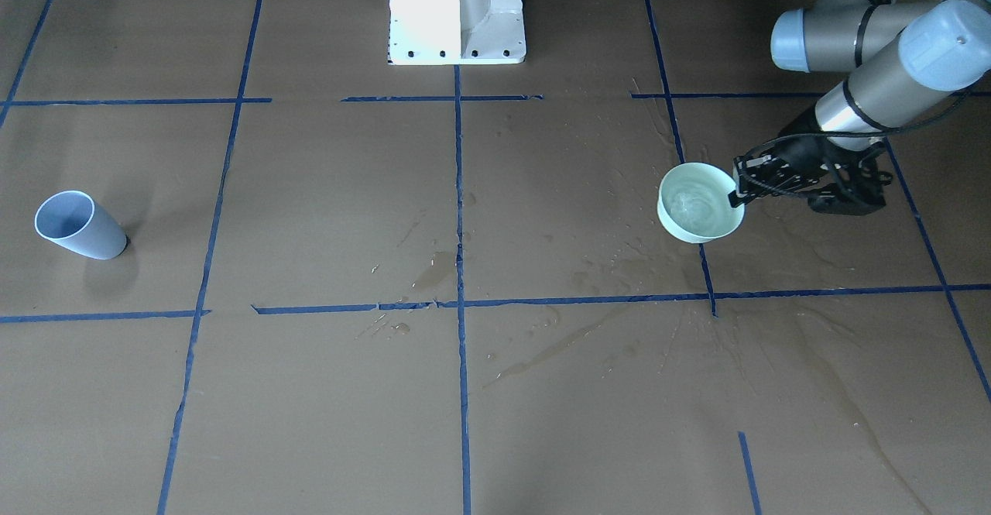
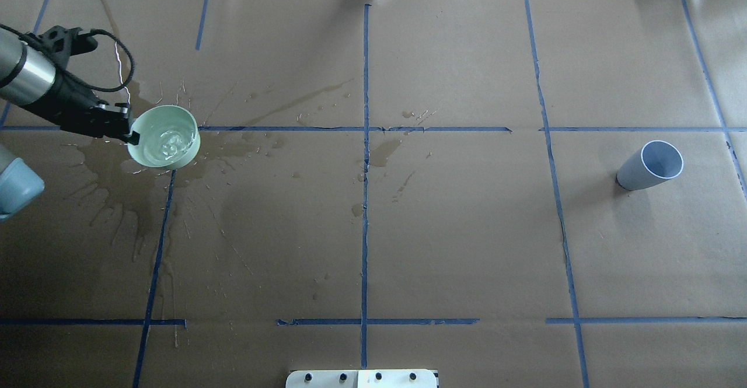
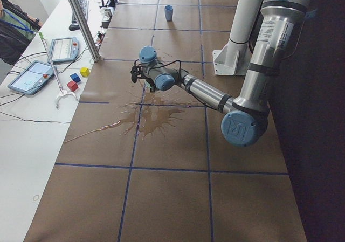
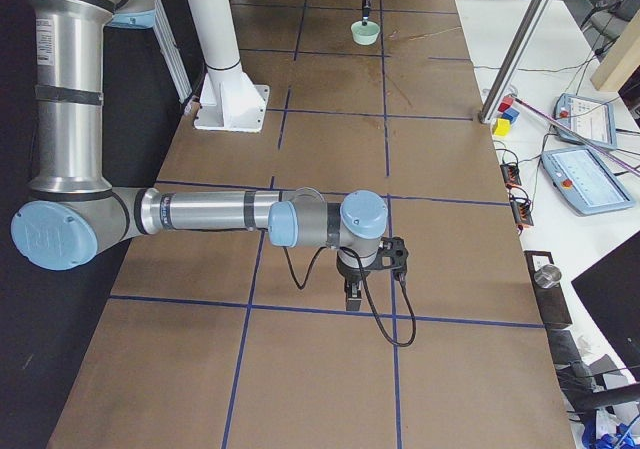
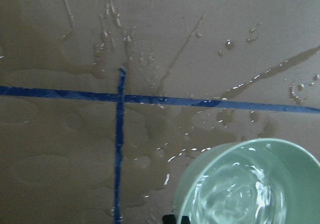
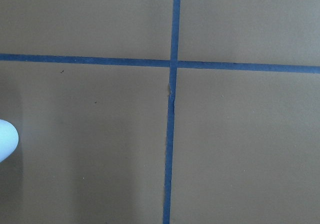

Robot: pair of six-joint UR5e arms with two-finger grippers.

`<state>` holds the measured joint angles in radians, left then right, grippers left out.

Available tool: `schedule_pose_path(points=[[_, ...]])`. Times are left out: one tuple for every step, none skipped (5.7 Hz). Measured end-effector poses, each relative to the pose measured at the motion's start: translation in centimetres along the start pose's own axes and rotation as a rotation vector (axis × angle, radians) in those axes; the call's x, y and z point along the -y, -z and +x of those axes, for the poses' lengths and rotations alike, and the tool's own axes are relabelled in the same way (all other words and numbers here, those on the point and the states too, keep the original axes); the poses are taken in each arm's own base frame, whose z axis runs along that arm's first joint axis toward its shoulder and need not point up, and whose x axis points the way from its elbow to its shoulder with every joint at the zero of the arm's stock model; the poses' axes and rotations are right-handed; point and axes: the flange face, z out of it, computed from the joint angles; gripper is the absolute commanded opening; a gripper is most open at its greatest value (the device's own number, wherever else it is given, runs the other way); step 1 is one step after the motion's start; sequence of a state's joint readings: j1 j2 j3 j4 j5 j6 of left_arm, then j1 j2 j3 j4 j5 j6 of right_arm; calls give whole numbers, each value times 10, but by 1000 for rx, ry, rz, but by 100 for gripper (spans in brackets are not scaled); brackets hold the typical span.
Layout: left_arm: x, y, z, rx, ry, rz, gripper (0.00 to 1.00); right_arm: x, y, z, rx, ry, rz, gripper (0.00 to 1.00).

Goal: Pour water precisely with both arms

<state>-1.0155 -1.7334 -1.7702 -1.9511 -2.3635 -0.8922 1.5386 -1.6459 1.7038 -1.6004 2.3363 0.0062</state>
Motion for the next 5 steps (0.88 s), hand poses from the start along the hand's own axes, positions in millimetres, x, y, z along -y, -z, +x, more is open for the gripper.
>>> schedule_pose_path(points=[[-10,5,-43,24,-39,3,0,0,0,0,0,0,0,100],[-15,8,-77,48,-68,1,0,0,0,0,0,1,0,100],[-19,7,-108,71,-91,-8,0,0,0,0,0,2,0,100],[-21,3,-133,87,-106,-18,0,0,0,0,0,2,-1,100],[-23,-6,-155,94,-116,-23,0,0,0,0,0,3,-1,100]])
